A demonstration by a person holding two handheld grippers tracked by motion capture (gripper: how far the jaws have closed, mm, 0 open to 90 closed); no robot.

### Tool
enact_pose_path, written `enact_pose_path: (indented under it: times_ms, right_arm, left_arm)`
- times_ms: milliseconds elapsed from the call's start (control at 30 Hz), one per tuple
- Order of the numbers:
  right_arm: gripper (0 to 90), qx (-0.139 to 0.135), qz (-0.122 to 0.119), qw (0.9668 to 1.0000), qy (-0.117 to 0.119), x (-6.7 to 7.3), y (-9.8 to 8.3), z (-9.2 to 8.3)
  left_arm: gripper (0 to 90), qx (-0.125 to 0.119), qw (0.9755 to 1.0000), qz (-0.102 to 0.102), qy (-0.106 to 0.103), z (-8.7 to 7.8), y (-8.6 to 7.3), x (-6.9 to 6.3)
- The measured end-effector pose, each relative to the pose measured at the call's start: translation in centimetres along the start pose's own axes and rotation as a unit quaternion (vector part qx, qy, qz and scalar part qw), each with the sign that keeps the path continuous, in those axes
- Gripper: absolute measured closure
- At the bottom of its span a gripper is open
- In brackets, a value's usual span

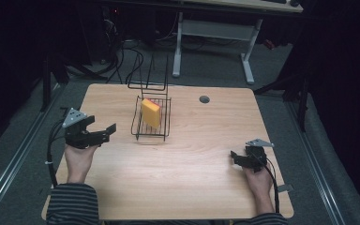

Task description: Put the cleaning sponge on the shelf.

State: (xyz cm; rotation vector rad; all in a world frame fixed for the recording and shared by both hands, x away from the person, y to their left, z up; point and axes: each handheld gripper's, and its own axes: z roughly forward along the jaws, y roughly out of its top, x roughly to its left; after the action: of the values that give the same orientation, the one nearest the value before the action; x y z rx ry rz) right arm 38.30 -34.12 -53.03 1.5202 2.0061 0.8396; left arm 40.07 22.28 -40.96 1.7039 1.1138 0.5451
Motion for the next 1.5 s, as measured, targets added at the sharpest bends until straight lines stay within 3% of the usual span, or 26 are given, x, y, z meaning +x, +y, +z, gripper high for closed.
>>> enact_pose_path:
  times_ms: [767, 1233, 1500]
  right_arm:
    - [28.2, 0.000, -0.001, 1.0000, 0.001, 0.0, 0.0, 0.0]
    - [28.2, 0.000, -0.002, 1.0000, 0.001, 0.0, 0.0, 0.0]
    - [28.2, 0.000, -0.002, 1.0000, 0.001, 0.0, 0.0, 0.0]
  left_arm:
    - [10.4, -0.004, 0.9995, -0.023, 0.020, -2.3, -2.4, 1.3]
    - [11.2, 0.008, 0.9989, -0.039, 0.024, -2.2, -4.2, 1.7]
    - [12.4, 0.029, 0.9985, -0.041, 0.023, -1.7, -5.4, 1.7]
